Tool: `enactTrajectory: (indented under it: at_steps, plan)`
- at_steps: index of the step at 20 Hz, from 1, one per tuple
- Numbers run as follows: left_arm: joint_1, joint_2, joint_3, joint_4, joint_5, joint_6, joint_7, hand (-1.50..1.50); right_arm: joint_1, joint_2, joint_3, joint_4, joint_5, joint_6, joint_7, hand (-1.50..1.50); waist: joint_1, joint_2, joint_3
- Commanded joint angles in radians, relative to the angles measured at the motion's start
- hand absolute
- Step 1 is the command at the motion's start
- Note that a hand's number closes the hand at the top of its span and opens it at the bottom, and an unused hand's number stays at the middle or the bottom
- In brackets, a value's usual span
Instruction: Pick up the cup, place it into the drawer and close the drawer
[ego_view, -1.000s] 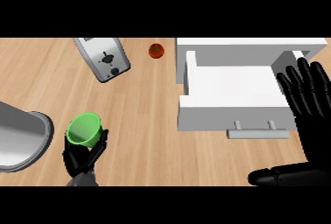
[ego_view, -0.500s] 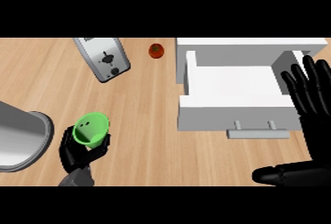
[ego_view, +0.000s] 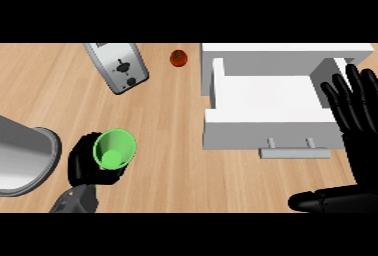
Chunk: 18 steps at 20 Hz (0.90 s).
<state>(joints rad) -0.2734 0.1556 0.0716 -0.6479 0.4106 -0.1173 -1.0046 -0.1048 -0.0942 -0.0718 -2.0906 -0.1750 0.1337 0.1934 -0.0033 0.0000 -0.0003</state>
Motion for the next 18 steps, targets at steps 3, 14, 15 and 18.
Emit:
enactTrajectory:
  at_steps: [3,14,15,18]
  plan:
    - [-0.042,0.014,-0.029,-0.134,0.011,-0.092,0.050,1.50,-0.019,-0.010,-0.005,-0.040,0.008,-0.021,0.046,-1.50,0.003,-0.003,0.001]
    - [-0.054,-0.010,-0.155,-0.617,-0.005,0.038,0.438,1.50,0.030,0.013,0.028,-0.050,0.026,-0.017,0.035,-1.50,0.003,-0.003,0.001]
    - [-0.011,0.010,-0.147,-0.703,0.015,0.036,0.491,1.50,-0.002,-0.008,-0.023,-0.017,-0.009,-0.007,0.019,-1.50,0.007,-0.003,0.001]
    - [-0.086,-0.053,-0.162,-0.697,-0.016,0.109,0.534,1.50,-0.011,-0.011,-0.029,0.015,-0.014,0.001,0.006,-1.50,0.001,0.000,0.001]
